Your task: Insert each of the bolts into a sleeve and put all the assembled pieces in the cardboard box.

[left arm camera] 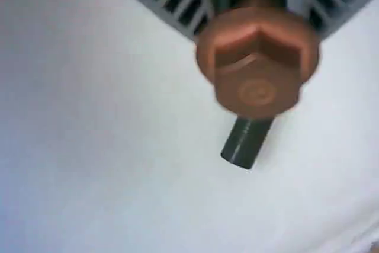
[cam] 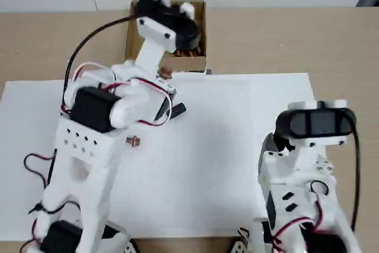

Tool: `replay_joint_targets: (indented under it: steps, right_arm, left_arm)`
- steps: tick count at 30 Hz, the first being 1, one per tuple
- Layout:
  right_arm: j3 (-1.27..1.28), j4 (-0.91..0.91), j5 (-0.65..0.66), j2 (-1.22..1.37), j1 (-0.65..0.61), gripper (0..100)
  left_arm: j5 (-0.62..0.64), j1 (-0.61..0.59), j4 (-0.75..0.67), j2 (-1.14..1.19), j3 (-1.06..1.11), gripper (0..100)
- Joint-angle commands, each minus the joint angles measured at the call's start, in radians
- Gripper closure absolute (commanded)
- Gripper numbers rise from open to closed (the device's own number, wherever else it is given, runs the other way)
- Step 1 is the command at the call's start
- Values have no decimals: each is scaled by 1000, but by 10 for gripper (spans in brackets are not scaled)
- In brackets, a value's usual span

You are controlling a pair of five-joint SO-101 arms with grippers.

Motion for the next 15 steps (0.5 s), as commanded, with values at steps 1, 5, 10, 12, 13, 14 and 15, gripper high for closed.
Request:
replay_joint_targets:
  steps: [1,5,10,12,13,14,15]
  right_arm:
    - [192,-145,55,-156,16,996]
    - [356,-196,100,-335,-22,996]
    - [399,-216,106,-351,-99,996]
    - [417,-239,112,-351,-119,996]
    - [428,-246,112,-351,-128,996]
    - [439,-254,114,-351,-136,996]
    - [448,-259,114,-351,-148,996]
  left_arm:
    - [132,-2,-94,-112,114,995]
    - [270,5,-201,-216,239,995]
    - [370,5,-305,-347,384,995]
    - [431,5,-338,-397,450,995]
    - [462,5,-351,-425,483,995]
    - [491,5,-365,-453,516,995]
    - [522,5,-382,-483,552,995]
